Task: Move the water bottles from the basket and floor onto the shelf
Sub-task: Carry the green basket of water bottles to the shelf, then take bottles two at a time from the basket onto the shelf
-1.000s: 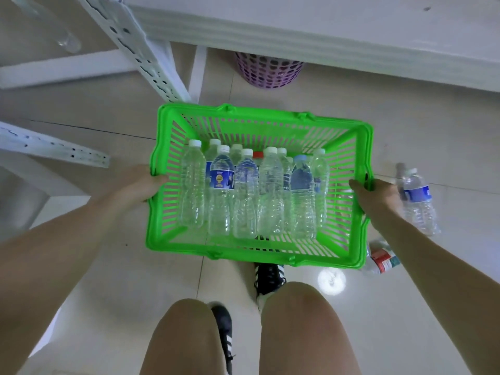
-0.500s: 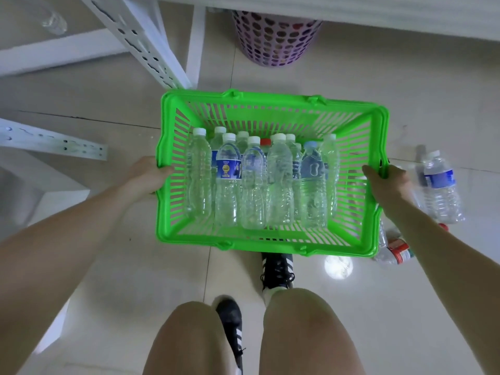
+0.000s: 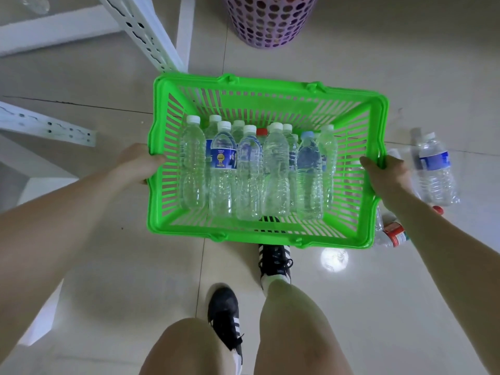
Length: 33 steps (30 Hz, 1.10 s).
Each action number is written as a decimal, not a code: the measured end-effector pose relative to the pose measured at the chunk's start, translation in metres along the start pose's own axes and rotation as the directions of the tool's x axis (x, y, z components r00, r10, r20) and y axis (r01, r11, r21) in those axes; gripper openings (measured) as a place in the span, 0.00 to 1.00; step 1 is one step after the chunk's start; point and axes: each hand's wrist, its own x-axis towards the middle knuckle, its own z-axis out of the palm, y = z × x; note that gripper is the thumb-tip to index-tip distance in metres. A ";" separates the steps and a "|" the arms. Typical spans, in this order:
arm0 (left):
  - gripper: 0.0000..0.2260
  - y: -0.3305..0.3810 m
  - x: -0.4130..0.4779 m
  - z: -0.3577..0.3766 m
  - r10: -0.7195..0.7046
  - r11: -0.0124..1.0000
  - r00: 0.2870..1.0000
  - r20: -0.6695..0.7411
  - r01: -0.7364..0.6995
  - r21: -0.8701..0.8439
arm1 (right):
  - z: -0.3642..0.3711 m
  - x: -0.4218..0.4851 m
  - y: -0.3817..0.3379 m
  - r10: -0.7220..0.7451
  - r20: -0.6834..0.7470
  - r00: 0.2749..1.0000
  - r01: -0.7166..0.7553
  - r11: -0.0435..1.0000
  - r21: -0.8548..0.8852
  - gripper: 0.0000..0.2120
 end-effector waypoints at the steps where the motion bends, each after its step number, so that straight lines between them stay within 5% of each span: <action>1: 0.18 -0.001 -0.001 0.002 -0.005 1.000 1.000 -0.005 0.005 0.001 | 0.000 -0.001 0.001 -0.003 0.002 1.000 0.003 1.000 0.003 0.16; 8: 0.12 -0.001 -0.012 0.007 0.016 0.999 0.999 -0.051 -0.014 0.032 | 0.003 0.000 0.008 0.008 -0.006 1.000 -0.008 1.000 0.023 0.17; 12: 0.19 0.004 -0.027 0.008 0.064 0.996 0.988 -0.141 -0.055 0.072 | 0.001 -0.002 0.005 0.021 -0.003 1.000 -0.021 1.000 0.009 0.16; 15: 0.34 0.008 -0.051 0.016 0.316 0.943 0.907 -0.279 -0.266 0.201 | -0.003 -0.017 0.001 -0.041 -0.086 0.996 0.037 0.998 -0.042 0.19; 17: 0.36 0.013 -0.071 0.024 0.481 0.863 0.812 -0.331 -0.373 0.340 | -0.005 -0.032 -0.004 -0.129 -0.146 0.981 0.115 0.988 -0.106 0.25; 20: 0.34 0.023 -0.098 0.044 0.571 0.803 0.763 -0.303 -0.443 0.398 | -0.004 -0.058 -0.020 -0.280 -0.199 0.939 0.226 0.940 -0.255 0.28; 26: 0.32 0.037 -0.118 0.076 0.507 0.836 0.827 -0.241 -0.405 0.369 | 0.024 -0.087 -0.036 -0.490 -0.165 0.856 0.392 0.823 -0.411 0.30; 33: 0.32 0.039 -0.104 0.100 0.440 0.877 0.875 -0.203 -0.370 0.306 | 0.065 -0.084 -0.033 -0.447 -0.084 0.890 0.385 0.838 -0.387 0.31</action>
